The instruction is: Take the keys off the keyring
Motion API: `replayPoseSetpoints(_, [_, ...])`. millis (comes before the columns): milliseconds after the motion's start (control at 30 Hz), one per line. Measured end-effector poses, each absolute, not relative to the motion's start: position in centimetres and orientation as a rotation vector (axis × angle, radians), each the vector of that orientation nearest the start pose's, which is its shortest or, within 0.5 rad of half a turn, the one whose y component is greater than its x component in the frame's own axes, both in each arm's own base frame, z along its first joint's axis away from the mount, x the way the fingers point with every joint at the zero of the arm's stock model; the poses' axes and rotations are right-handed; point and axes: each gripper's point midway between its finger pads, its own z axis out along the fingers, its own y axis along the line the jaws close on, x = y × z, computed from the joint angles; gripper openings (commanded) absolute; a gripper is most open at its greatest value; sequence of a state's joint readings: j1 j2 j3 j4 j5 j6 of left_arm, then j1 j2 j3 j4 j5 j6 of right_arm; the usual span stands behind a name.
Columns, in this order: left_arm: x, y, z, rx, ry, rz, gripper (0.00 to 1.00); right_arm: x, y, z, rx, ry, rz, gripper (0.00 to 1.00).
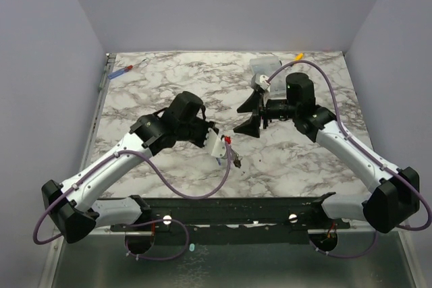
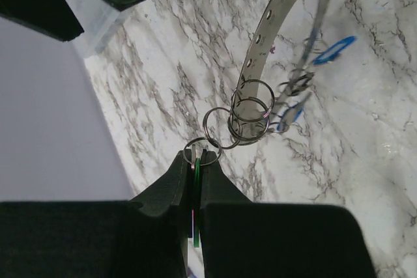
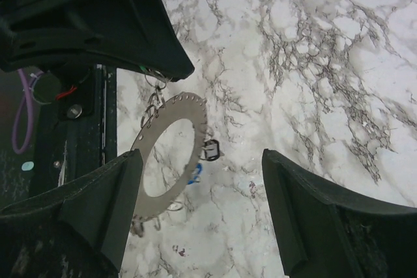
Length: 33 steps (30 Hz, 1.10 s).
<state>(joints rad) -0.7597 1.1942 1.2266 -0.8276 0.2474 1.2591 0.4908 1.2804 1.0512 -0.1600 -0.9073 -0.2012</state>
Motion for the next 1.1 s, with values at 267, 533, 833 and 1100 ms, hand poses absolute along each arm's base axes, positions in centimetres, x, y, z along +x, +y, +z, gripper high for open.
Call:
replayPoseSetpoints(267, [23.6, -24.5, 22.1, 2.119, 0.813, 0.282, 0.0, 24.9, 28.5, 24.7, -1.184, 1.534, 1.081, 0.79])
replayPoseSetpoints(533, [23.7, -26.7, 26.6, 2.044, 0.73, 0.374, 0.0, 25.4, 27.9, 25.1, -1.163, 1.513, 1.011, 0.66])
replayPoseSetpoints(833, [22.6, -27.7, 27.7, 2.003, 0.769, 0.237, 0.0, 22.4, 27.9, 24.2, -1.3, 1.378, 1.094, 0.51])
replayPoseSetpoints(1100, [21.4, -27.9, 25.5, 2.053, 0.744, 0.162, 0.0, 21.1, 28.2, 25.5, -1.338, 1.283, 1.161, 0.42])
